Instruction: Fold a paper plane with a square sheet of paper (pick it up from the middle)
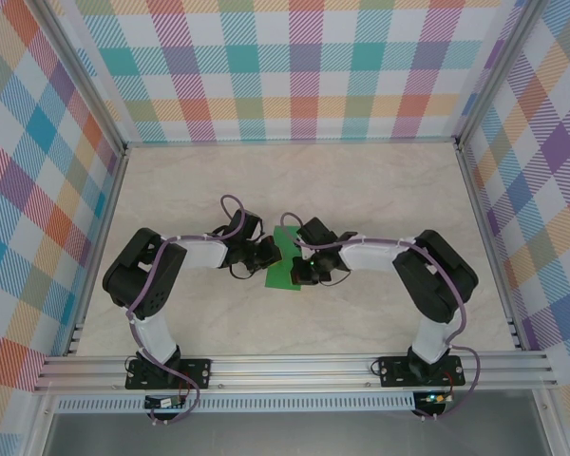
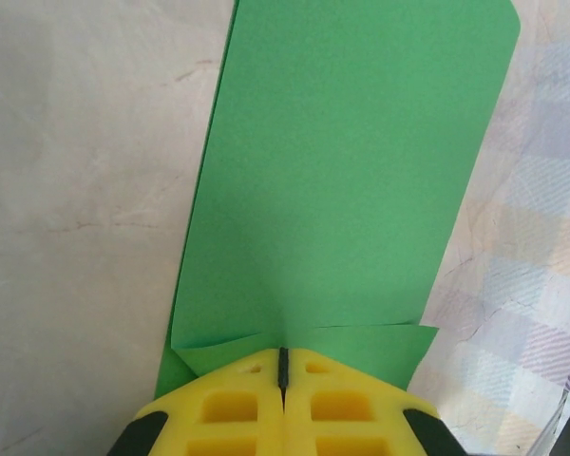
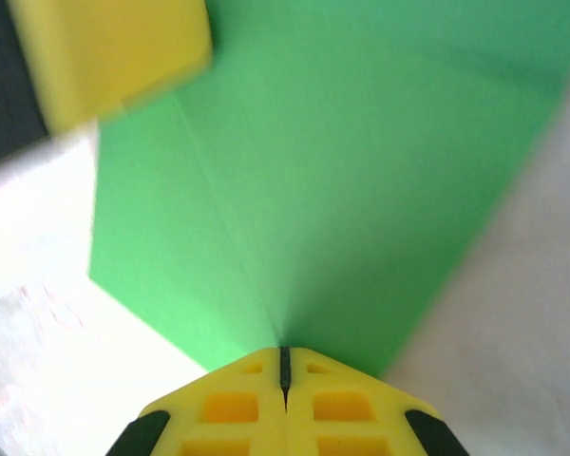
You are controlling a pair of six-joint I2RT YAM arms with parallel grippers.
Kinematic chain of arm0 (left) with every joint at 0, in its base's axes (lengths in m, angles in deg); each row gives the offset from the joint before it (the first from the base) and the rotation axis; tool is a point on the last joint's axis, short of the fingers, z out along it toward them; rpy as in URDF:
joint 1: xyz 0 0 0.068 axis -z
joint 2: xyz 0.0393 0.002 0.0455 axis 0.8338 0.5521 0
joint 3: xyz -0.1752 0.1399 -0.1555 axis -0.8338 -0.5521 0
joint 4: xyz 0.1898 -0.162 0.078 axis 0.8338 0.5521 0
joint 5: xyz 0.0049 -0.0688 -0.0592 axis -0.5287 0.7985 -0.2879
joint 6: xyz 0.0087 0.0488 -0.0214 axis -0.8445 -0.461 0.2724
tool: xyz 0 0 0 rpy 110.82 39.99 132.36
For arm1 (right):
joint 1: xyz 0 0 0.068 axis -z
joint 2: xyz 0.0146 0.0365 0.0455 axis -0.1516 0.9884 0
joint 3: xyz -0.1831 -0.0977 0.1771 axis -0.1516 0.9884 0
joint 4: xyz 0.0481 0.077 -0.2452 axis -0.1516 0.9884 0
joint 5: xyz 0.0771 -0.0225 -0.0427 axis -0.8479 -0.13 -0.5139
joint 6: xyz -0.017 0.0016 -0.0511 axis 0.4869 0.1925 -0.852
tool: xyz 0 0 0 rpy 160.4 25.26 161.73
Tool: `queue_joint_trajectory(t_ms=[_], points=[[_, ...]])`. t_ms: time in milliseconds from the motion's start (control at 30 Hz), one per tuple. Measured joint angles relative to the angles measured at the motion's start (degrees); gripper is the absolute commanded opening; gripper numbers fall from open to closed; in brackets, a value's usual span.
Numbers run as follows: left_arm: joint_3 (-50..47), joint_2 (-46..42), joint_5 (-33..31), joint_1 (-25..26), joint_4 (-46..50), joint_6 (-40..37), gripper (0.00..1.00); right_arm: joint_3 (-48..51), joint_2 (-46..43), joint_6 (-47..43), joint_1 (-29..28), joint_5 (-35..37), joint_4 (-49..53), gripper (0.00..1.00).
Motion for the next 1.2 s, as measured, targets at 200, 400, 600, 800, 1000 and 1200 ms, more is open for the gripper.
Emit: queue_joint_trajectory(t_ms=[200,400,600,800,1000,1200], points=[[0.0,0.0,0.1,0.0,-0.1,0.0,0.0,6.8,-7.5,-2.7,0.0,-1.3,6.1,0.0],[0.1,0.0,0.2,0.0,0.0,0.0,0.0,2.7,-10.4,-2.9,-0.1,0.5,10.7,0.0],[0.1,0.0,0.3,0.0,0.0,-0.2,0.0,-7.5,-2.9,-0.3,0.0,2.6,6.1,0.0],[0.1,0.0,0.4,0.0,0.0,-0.2,0.0,-9.9,5.1,1.3,-0.1,2.5,4.2,0.0],[0.6,0.1,0.4,0.0,0.7,-0.7,0.0,-9.0,5.9,1.6,0.0,2.6,3.6,0.0],[2.6,0.5,0.1,0.0,4.0,-2.1,0.0,-8.2,5.5,-3.2,-0.1,3.0,3.2,0.0]])
